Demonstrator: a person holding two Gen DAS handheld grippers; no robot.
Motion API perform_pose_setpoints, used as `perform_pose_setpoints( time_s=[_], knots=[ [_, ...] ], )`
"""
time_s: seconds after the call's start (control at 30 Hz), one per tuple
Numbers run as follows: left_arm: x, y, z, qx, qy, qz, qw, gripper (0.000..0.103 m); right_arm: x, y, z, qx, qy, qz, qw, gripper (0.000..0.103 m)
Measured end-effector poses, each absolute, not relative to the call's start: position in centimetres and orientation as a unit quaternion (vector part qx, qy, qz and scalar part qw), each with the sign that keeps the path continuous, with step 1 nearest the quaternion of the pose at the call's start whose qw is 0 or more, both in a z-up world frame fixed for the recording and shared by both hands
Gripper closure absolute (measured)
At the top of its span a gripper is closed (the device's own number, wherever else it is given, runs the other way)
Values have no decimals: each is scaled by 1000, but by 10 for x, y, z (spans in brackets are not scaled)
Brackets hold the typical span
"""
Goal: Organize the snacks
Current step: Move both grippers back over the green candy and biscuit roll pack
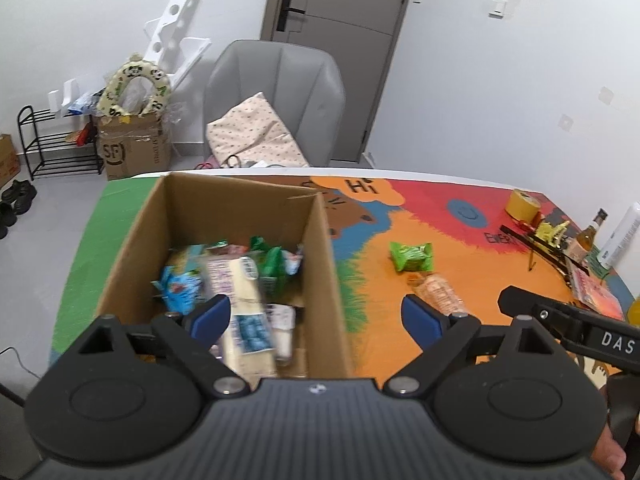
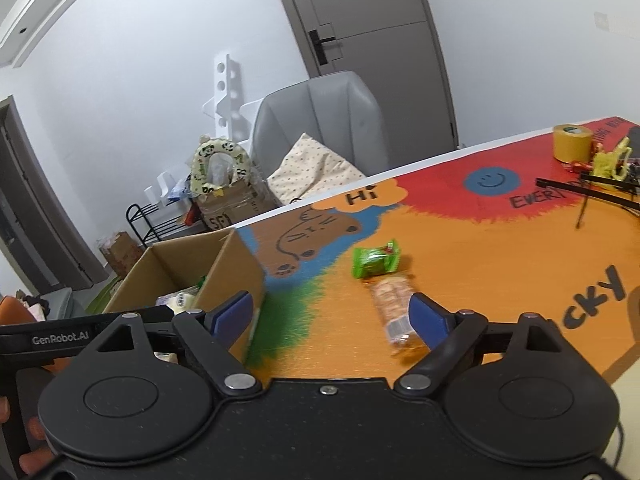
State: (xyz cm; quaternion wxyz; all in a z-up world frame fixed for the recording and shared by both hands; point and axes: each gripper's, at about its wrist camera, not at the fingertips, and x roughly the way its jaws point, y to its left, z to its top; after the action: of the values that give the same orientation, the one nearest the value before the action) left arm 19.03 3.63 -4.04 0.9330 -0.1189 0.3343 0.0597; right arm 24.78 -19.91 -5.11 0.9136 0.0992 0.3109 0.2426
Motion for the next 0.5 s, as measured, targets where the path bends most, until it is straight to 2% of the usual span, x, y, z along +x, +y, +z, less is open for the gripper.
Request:
perform_pose_setpoints(
  time_s=[0.5],
  knots=[
    [219,-11,-41,-97,335,32,937,11,268,-228,-68,100,325,225,913,16]
  ],
)
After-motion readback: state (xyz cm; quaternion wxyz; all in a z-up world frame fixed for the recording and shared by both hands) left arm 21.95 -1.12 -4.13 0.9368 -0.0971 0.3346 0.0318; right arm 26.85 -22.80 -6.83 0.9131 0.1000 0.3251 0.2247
